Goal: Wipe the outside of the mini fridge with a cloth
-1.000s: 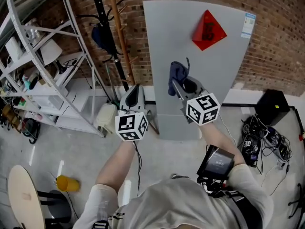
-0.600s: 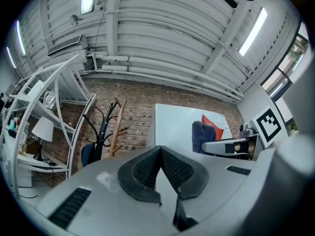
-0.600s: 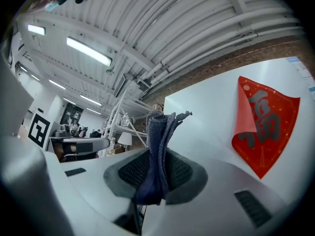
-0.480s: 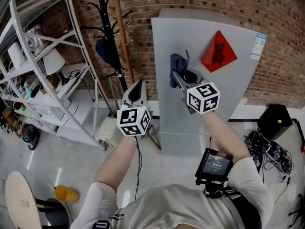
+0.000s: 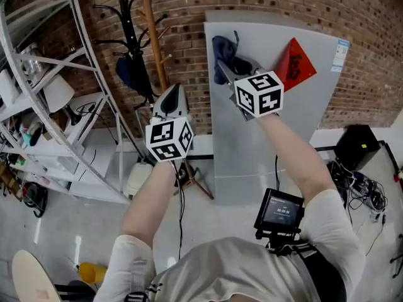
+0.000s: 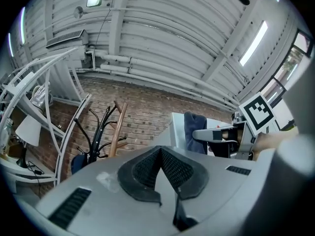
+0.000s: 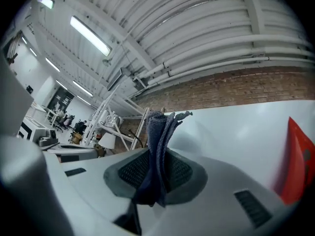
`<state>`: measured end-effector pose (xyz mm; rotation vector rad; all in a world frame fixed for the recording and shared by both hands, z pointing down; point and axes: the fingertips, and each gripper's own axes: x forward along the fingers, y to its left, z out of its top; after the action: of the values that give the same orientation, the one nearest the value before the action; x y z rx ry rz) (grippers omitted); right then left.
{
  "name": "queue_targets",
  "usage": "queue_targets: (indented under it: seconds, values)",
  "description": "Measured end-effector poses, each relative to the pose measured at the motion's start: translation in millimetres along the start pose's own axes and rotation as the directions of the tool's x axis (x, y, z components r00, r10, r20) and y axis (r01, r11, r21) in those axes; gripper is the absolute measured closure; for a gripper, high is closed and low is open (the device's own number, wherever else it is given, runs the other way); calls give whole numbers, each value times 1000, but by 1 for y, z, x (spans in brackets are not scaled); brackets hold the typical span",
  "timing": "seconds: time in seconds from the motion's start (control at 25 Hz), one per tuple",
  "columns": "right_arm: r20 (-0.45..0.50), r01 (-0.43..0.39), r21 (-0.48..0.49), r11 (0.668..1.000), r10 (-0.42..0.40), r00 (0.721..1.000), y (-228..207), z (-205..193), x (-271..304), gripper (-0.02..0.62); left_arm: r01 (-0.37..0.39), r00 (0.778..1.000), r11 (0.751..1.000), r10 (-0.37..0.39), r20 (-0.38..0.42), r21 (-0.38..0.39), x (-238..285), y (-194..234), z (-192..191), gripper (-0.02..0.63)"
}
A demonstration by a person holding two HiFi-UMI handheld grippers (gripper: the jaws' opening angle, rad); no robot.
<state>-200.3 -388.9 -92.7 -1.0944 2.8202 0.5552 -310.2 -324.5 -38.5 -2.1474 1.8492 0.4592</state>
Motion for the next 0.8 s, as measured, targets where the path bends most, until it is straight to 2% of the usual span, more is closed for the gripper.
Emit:
queue_targets:
  seconds: [0.2,0.4,0.8]
  values:
    - [-60,51,-10,999,-51,997,-9,8,17,515,21,1000,1000,-21,7,-11,10,9,2,606]
    - [-84,83,-27,996,-85,993,-17,8,6,515,56,998,998,-55,9,-34,17,-2,-4,606]
    - [-137,212,-20,977,-213,967,-92,5,-55,515,141,990,988,-141,0,-69,34,-59,-15,606]
